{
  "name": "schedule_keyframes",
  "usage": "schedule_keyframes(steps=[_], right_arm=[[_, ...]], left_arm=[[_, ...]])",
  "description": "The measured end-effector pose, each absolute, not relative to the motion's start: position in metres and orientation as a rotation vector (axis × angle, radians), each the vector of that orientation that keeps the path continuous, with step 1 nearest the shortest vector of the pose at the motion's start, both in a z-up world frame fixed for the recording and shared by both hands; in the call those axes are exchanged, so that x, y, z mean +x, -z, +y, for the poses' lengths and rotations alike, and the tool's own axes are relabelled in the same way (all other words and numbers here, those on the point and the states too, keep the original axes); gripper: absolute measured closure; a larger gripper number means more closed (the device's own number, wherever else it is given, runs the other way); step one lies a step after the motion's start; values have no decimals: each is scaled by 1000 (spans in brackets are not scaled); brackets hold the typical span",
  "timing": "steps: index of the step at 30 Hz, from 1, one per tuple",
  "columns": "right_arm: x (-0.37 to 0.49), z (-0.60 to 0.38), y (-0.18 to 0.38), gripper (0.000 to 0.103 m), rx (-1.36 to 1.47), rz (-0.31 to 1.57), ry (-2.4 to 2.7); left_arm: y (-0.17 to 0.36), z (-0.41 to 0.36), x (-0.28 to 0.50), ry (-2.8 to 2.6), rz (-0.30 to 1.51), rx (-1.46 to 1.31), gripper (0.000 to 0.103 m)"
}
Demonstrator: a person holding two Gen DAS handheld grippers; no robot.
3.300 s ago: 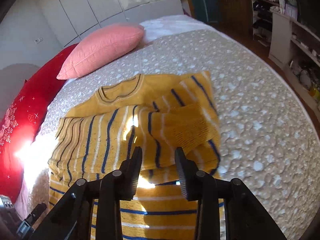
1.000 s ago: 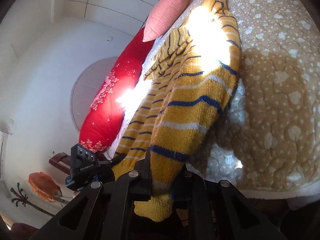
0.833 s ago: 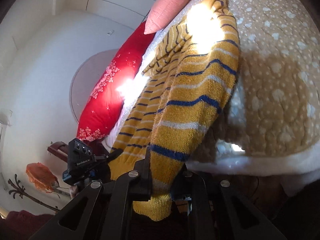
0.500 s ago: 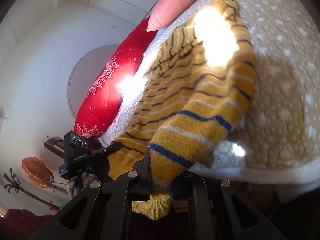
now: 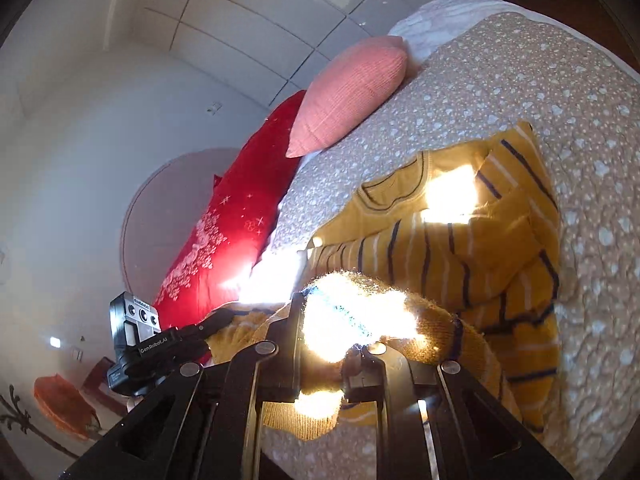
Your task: Fold small clothes
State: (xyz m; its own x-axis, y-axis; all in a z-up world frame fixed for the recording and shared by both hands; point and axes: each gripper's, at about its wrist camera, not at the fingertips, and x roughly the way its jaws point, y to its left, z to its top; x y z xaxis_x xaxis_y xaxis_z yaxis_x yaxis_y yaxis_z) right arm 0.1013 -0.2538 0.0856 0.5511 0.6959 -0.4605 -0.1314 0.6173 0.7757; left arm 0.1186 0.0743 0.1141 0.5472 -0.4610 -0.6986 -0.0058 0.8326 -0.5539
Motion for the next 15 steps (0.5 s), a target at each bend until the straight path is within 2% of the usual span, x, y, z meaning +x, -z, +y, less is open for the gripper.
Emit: schedule_keyframes(steps=[5, 8, 15], right_arm=[[155, -257, -54, 86, 744, 950, -459], [182, -268, -29, 83, 835, 1003, -440], [226, -288, 3, 76, 1065, 1000, -471]], left_arm=[[-83, 66, 166, 227, 1048, -512, 95], [-64, 75, 188, 221, 1083, -598, 94], [-33, 116, 215, 263, 1060, -921, 72]])
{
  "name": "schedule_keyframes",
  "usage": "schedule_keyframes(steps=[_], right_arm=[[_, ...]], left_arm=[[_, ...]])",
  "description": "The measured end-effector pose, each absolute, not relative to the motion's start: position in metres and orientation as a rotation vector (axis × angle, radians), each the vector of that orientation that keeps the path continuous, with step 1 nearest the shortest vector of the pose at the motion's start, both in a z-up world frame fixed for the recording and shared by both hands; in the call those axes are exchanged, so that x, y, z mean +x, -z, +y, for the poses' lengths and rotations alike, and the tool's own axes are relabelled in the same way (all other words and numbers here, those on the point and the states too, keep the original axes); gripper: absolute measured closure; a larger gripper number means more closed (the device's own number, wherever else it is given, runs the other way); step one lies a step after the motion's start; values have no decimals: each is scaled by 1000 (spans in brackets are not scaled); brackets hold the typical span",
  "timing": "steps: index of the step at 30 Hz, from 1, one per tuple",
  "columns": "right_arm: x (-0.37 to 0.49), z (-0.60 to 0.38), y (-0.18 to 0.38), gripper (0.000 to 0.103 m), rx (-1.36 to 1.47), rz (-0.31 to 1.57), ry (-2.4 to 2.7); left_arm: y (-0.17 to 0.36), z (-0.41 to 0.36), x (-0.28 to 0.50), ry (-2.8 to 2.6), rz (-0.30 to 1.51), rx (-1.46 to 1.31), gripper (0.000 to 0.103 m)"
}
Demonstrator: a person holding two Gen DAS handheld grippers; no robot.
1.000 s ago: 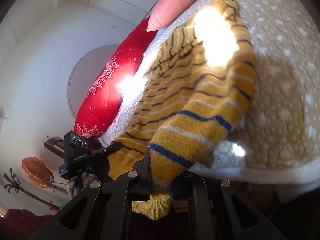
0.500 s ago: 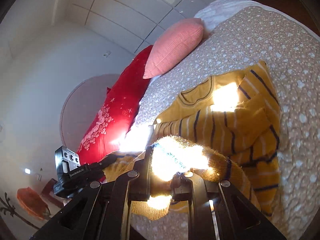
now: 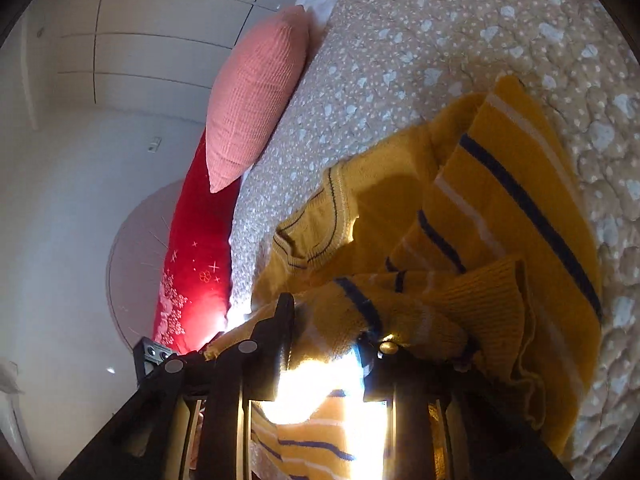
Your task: Fold small clothes
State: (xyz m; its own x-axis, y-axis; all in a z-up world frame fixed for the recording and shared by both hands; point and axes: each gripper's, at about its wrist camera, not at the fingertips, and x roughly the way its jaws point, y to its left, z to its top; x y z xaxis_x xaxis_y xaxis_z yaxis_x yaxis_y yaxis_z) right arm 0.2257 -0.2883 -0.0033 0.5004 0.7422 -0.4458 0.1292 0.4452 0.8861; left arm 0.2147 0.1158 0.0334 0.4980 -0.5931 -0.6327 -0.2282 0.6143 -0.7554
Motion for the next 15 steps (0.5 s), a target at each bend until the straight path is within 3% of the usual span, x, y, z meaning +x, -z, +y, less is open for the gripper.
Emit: schedule_keyframes(steps=[2, 3, 4, 6, 11, 15], right_arm=[[232, -292, 6, 62, 1136, 977, -508], [234, -295, 8, 56, 1186, 958, -532], [234, -298, 8, 44, 1235, 932, -551], [235, -302, 5, 35, 1283, 888, -557], [234, -314, -20, 32, 1121, 894, -429], [205, -304, -63, 32, 749, 918, -360]], left_arm=[[-29, 129, 216, 253, 1025, -993, 51], [-28, 137, 217, 240, 1006, -1022, 47], [-26, 145, 217, 226, 992, -1046, 43], [-22, 159, 218, 187, 992, -1063, 43], [-32, 173, 205, 151, 1001, -986, 42], [-50, 165, 180, 152, 1017, -817, 41]])
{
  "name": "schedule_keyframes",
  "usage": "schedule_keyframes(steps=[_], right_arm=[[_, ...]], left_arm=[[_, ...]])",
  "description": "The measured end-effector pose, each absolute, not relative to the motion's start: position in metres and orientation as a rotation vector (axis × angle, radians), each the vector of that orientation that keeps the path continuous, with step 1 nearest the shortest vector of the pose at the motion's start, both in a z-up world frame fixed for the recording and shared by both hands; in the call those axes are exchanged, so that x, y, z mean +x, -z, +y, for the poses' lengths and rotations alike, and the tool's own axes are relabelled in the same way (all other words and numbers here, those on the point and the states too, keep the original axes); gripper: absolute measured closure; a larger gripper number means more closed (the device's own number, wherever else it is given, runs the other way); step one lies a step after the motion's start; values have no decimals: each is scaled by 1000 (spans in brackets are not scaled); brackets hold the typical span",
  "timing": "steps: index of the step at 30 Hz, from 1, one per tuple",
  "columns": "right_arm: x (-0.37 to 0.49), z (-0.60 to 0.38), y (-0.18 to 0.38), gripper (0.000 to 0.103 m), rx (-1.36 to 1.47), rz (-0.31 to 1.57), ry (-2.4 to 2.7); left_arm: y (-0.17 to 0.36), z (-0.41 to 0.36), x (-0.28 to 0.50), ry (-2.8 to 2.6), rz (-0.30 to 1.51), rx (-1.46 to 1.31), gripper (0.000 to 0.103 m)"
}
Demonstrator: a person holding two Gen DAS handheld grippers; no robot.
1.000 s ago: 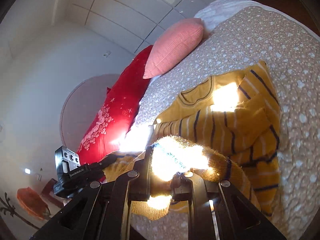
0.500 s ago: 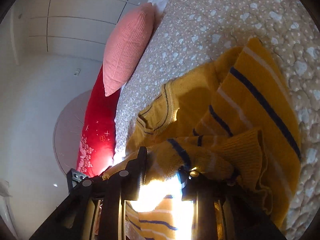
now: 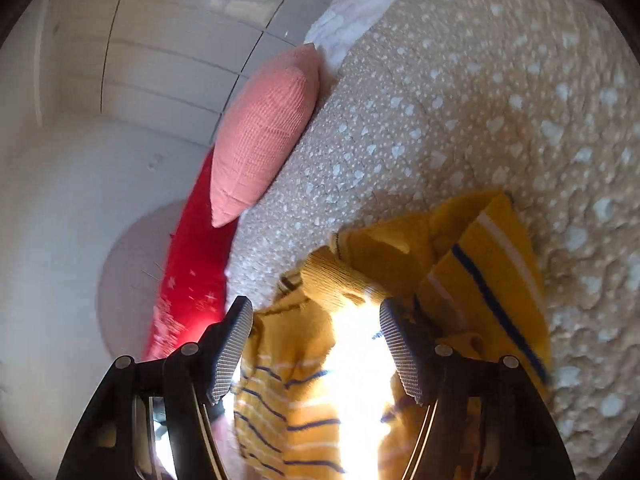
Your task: Fold small clothes
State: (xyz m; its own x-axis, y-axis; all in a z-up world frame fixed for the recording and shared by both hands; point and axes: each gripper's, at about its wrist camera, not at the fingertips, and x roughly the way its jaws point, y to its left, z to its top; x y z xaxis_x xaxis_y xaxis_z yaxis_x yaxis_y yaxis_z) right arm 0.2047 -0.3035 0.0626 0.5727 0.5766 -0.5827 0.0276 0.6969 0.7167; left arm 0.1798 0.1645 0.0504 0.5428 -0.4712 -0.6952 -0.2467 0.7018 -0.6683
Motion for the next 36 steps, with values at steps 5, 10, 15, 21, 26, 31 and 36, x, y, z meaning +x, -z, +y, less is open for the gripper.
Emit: schedule_keyframes(steps=[5, 10, 15, 21, 26, 31, 36], right_arm=[[148, -268, -77, 33, 320, 960, -310], [114, -260, -47, 89, 12, 988, -131], [123, -339, -34, 84, 151, 985, 162], [92, -378, -58, 82, 315, 917, 111], [81, -337, -90, 81, 311, 874, -45], [100, -261, -105, 81, 295, 888, -235], [149, -162, -84, 81, 256, 994, -380]], left_arm=[[-60, 149, 128, 176, 1038, -679, 38], [-57, 130, 92, 151, 1070, -542, 38], [-61, 123, 75, 116, 1057, -462, 38], [-67, 120, 71, 117, 1029, -433, 38], [-47, 112, 87, 74, 1007, -405, 38], [-27, 109, 97, 1, 963, -302, 38], [-18, 117, 90, 45, 871, -337, 38]])
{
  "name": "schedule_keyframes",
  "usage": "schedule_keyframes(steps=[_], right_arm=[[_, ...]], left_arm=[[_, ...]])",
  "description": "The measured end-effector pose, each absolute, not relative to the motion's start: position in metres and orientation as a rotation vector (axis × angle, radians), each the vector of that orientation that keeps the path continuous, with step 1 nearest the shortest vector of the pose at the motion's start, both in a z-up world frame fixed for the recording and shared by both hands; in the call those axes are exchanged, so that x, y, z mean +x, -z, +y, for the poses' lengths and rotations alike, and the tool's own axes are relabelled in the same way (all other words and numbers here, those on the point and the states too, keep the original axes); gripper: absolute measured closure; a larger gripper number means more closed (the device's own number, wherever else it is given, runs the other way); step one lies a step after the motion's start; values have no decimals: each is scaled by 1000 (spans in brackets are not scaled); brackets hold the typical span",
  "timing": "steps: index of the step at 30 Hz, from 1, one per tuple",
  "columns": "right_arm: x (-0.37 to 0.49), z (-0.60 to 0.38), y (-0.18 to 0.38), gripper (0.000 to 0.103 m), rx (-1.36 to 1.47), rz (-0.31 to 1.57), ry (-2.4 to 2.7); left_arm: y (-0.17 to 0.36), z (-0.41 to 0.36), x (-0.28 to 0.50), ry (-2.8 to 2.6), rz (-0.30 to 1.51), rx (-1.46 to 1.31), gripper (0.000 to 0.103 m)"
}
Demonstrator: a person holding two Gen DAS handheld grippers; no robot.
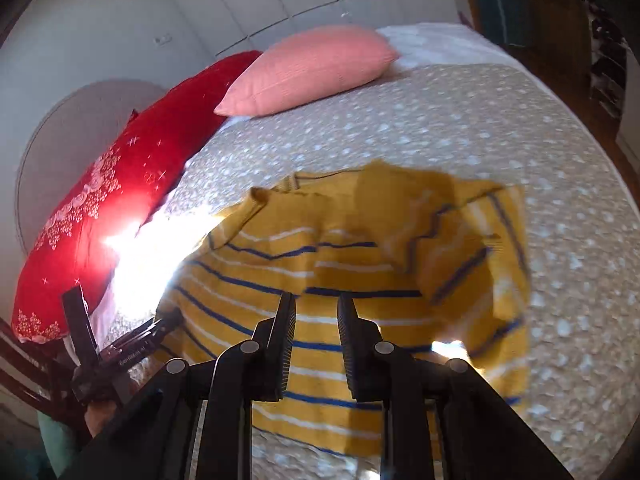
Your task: Fold small clothes
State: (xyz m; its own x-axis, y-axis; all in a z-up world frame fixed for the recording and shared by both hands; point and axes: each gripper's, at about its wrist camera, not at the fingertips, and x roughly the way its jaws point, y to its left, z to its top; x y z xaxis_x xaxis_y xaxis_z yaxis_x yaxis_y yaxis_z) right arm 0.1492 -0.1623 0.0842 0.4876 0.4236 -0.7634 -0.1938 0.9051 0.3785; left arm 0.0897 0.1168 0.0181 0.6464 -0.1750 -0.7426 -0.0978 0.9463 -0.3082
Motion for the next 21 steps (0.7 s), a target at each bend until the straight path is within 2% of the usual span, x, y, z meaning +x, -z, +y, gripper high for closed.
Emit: schedule_keyframes(steps=[6, 10, 12, 14, 17, 21], right_arm=[[236, -48, -37, 81, 58, 1094, -377], [269, 15, -32, 81, -64, 1094, -394], [278, 45, -33, 80, -129, 1111, -432], [284, 74, -26, 74, -199, 1145, -471], [283, 72, -38, 74, -177, 1126, -474], [261, 7, -86, 73, -51, 1066, -467]], left_arm=[[-11, 125, 91, 92, 885, -399, 37], [-9, 125, 90, 100, 884, -410, 36], [-10, 123, 88, 94, 882, -401, 36], [-10, 122, 87, 94, 880, -401, 36], [-9, 125, 84, 107, 875, -422, 36], [-8, 127, 79, 116, 874, -442, 36]])
